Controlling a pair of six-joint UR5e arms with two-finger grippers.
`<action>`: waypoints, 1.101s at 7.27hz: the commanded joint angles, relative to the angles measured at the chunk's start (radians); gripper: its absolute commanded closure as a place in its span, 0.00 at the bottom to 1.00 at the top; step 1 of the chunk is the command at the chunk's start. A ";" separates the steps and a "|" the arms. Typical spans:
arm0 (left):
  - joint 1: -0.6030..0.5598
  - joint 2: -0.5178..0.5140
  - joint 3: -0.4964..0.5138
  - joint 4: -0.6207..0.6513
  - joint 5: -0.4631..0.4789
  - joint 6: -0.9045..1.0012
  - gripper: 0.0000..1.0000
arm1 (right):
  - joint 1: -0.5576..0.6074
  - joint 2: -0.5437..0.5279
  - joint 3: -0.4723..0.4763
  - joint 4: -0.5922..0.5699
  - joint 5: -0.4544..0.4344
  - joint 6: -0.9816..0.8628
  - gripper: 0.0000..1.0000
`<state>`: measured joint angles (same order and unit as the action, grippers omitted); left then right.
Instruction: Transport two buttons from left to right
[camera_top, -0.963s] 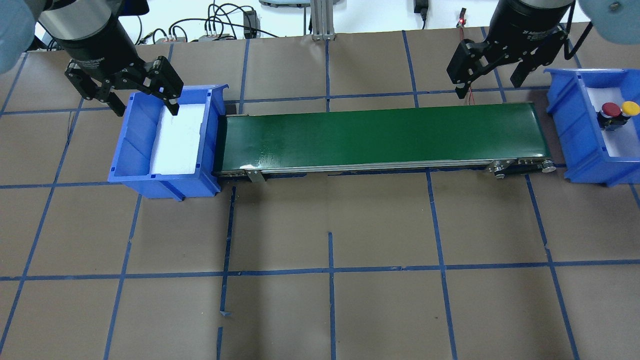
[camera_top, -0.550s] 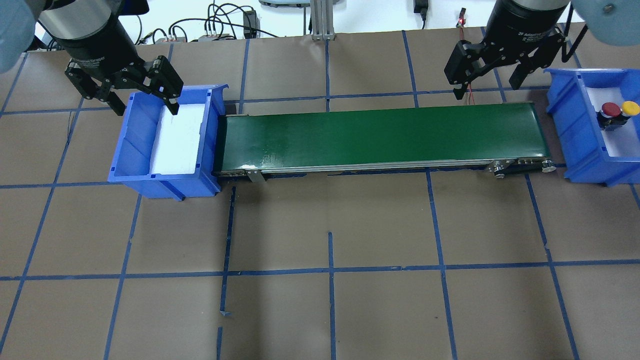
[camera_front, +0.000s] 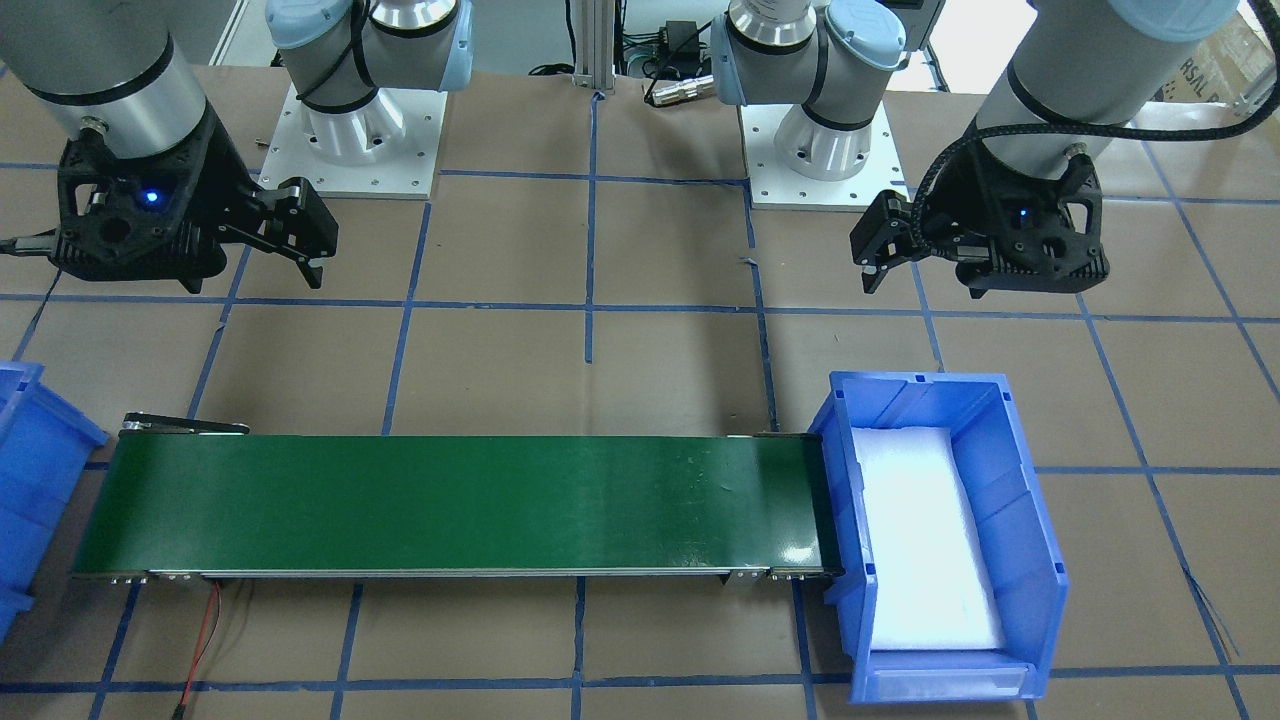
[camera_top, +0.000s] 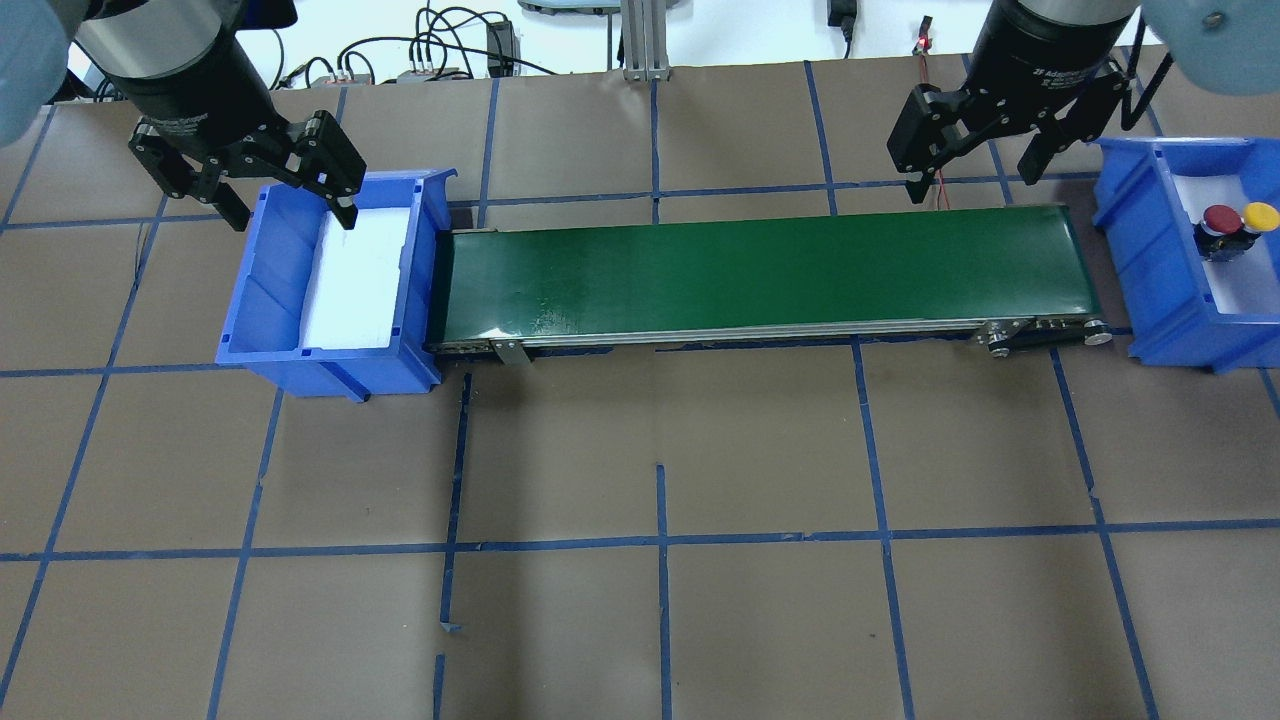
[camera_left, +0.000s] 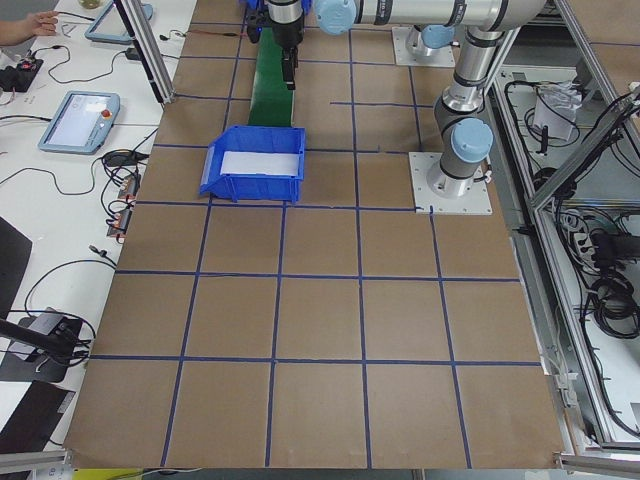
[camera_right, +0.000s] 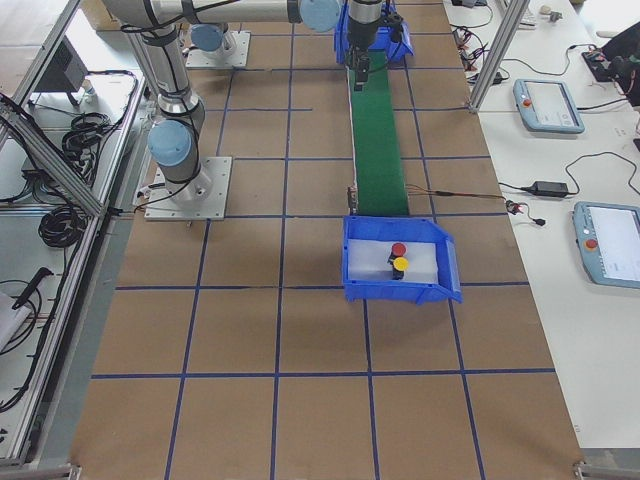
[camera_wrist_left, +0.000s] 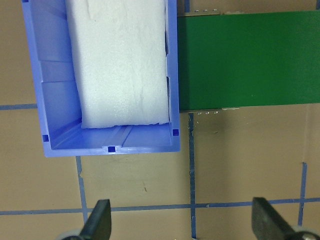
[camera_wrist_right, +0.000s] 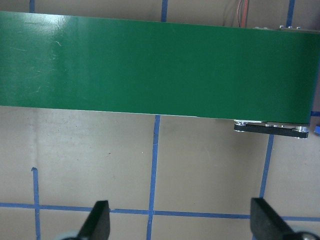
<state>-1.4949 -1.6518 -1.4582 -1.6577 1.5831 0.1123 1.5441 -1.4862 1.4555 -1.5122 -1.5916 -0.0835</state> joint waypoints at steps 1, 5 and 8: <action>0.002 -0.003 0.001 0.001 0.000 0.000 0.00 | 0.001 0.000 0.002 0.003 0.001 0.036 0.00; 0.002 0.000 -0.001 -0.001 0.000 0.000 0.00 | 0.001 -0.003 -0.001 0.004 0.002 0.034 0.00; 0.002 0.000 0.001 0.001 0.000 0.000 0.00 | 0.010 0.000 -0.001 0.006 0.002 0.031 0.00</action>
<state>-1.4925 -1.6521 -1.4579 -1.6568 1.5831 0.1120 1.5509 -1.4873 1.4536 -1.5050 -1.5886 -0.0508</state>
